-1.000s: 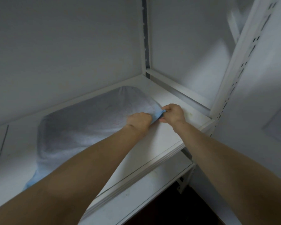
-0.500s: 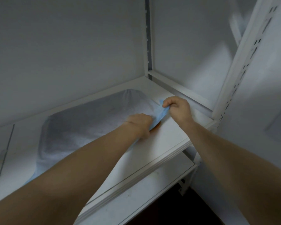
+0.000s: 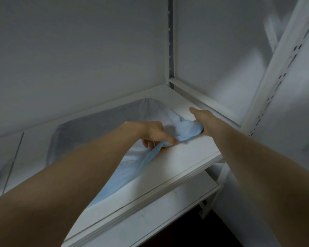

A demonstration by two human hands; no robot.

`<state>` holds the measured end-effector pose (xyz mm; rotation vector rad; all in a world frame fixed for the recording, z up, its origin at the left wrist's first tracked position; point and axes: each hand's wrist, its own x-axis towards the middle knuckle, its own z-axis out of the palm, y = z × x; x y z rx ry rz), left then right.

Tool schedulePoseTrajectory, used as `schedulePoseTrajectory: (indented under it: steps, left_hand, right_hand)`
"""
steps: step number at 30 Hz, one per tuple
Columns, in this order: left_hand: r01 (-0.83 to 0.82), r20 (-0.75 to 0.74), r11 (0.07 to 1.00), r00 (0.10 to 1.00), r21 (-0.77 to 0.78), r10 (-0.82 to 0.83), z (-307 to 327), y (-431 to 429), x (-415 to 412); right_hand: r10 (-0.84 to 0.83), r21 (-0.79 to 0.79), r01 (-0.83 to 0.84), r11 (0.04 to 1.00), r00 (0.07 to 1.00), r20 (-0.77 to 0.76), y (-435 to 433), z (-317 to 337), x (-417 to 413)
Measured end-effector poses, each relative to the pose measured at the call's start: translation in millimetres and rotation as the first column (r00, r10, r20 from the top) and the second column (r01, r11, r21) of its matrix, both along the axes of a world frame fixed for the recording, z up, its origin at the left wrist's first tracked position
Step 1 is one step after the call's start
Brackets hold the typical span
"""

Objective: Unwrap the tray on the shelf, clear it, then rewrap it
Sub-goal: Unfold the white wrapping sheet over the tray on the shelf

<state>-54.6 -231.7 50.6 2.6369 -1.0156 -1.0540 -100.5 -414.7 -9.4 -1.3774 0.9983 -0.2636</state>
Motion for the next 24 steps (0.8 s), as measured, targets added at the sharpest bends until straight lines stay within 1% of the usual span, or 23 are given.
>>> schedulePoseTrajectory:
  steps: [1, 2, 3, 4, 5, 6, 7, 9, 10, 11, 12, 13, 15, 17, 19, 21, 22, 24]
  left_hand:
    - [-0.036, -0.007, 0.999, 0.999, -0.033, 0.036, -1.5, -0.9, 1.3]
    - [-0.062, 0.003, 0.996, 0.998, -0.068, 0.062, -2.9, -2.0, 2.8]
    - [-0.074, 0.028, 0.992, 0.997, -0.099, 0.077, -4.5, -3.1, 4.4]
    - [-0.074, 0.057, 0.99, 0.995, -0.12, 0.081, -6.1, -4.8, 5.8]
    - [-0.066, 0.082, 0.989, 0.994, -0.135, 0.078, -7.7, -6.7, 7.1]
    - [-0.057, 0.099, 0.989, 0.992, -0.14, 0.072, -9.2, -8.9, 8.2]
    - [-0.048, 0.114, 0.989, 0.991, -0.141, 0.064, -11.0, -11.0, 9.5]
    - [-0.028, 0.16, 0.99, 0.986, -0.14, 0.05, -14.4, -16.8, 12.0]
    - [-0.017, 0.188, 0.99, 0.981, -0.142, 0.043, -15.9, -20.0, 12.7]
    - [-0.004, 0.218, 0.989, 0.975, -0.15, 0.037, -17.0, -23.2, 13.2]
    - [0.01, 0.244, 0.987, 0.969, -0.16, 0.03, -17.3, -26.4, 13.2]
    - [0.024, 0.27, 0.985, 0.963, -0.172, 0.023, -17.8, -29.5, 14.1]
    - [0.038, 0.32, 0.98, 0.947, -0.195, 0.027, -17.8, -35.3, 16.0]
    - [0.028, 0.334, 0.976, 0.942, -0.217, 0.047, -16.9, -39.1, 17.5]
    - [0.012, 0.329, 0.974, 0.942, -0.224, 0.064, -16.7, -40.7, 19.1]
    - [0.016, 0.337, 0.976, 0.94, -0.218, 0.059, -19.1, -40.9, 21.6]
    - [0.021, 0.341, 0.977, 0.938, -0.212, 0.053, -20.8, -40.6, 22.7]
    - [0.024, 0.344, 0.978, 0.938, -0.21, 0.05, -24.4, -39.5, 25.1]
  right_hand:
    - [0.054, -0.04, -0.056, 0.998, 0.998, -0.04, 1.7, 4.1, -0.3]
    - [0.074, -0.041, -0.078, 0.996, 0.992, -0.098, 3.2, 9.1, 0.3]
    - [0.154, -0.173, -0.199, 0.965, 0.958, -0.242, 7.3, 11.4, 1.7]
    - [0.2, -0.248, -0.294, 0.923, 0.918, -0.344, 11.0, 13.0, -2.3]
    - [0.258, -0.195, -0.36, 0.912, 0.875, -0.41, 12.1, 16.0, -3.1]
    - [0.274, -0.165, -0.366, 0.916, 0.871, -0.407, 10.3, 20.1, -2.9]
    - [0.311, -0.13, -0.386, 0.913, 0.867, -0.39, 8.5, 21.0, -3.4]
    - [0.334, -0.085, -0.365, 0.927, 0.908, -0.252, 1.6, 21.1, -4.2]
    - [0.339, -0.054, -0.351, 0.935, 0.928, -0.156, 2.4, 18.7, -4.9]
    - [0.32, 0.054, -0.318, 0.947, 0.946, -0.052, -1.0, 17.3, -3.9]
    - [0.306, 0.078, -0.31, 0.947, 0.95, 0.06, -4.6, 15.9, -2.5]
    - [0.26, 0.143, -0.278, 0.95, 0.956, 0.133, -9.7, 15.4, -2.2]
    - [0.213, 0.167, -0.244, 0.955, 0.959, 0.187, -18.0, 15.9, -5.2]
    - [0.194, 0.076, -0.207, 0.975, 0.968, 0.158, -22.6, 18.6, -9.6]
    - [0.202, -0.1, -0.198, 0.975, 0.979, 0.027, -24.6, 22.1, -11.1]
    - [0.205, -0.276, -0.217, 0.936, 0.976, -0.074, -27.2, 22.1, -3.7]
    - [0.216, -0.356, -0.24, 0.903, 0.971, -0.107, -30.3, 19.6, 3.4]
    - [0.218, -0.482, -0.304, 0.822, 0.949, -0.228, -28.2, 18.4, 17.1]
